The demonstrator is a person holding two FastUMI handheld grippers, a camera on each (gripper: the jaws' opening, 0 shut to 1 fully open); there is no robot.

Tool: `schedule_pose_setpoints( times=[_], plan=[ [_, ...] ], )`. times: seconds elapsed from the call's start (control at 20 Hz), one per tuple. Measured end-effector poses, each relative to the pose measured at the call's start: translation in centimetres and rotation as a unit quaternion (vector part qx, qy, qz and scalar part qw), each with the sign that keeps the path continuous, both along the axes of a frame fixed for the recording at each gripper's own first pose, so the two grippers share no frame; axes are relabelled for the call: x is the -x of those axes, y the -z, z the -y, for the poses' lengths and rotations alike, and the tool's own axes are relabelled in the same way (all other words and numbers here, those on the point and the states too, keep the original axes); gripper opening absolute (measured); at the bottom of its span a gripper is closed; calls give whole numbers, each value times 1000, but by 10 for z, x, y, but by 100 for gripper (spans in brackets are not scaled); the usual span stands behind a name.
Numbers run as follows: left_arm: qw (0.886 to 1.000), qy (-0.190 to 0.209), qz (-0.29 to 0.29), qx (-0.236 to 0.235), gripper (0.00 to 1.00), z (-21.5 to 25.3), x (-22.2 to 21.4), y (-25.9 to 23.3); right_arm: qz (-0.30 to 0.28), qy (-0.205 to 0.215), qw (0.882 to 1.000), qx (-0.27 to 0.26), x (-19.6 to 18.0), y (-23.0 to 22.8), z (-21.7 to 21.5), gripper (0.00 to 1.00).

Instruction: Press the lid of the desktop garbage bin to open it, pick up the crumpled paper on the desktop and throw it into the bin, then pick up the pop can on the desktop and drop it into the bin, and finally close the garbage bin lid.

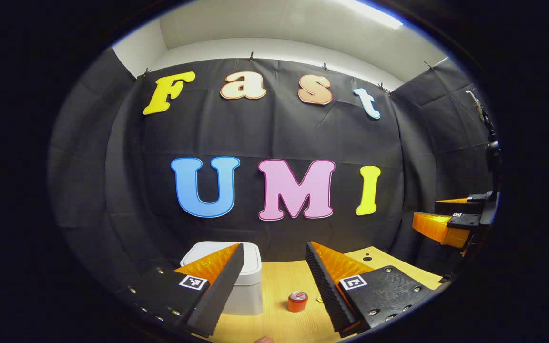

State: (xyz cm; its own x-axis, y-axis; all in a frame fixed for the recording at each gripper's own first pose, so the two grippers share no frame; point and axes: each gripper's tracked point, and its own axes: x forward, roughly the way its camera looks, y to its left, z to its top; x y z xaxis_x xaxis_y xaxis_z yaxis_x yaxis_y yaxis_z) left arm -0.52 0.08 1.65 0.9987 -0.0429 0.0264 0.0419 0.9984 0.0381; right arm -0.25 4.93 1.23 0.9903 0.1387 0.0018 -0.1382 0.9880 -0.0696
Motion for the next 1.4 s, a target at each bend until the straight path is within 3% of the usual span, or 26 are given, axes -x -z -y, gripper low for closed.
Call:
schedule_pose_setpoints(
  times=[0.5, 1.15, 1.4],
  plan=[
    [1000, -8, -2, 0, 86, -23, 0, 3, -58, -25, 998, 31, -37, 20, -24, 98],
    [992, -123, -16, -24, 86, -62, 4, 3, -155, -112, 981, 32, -133, 87, -62, 98],
    [995, -100, -10, 13, 86, -42, -27, 16, -126, -154, 980, 12, -158, 75, -76, 98]
  ],
)
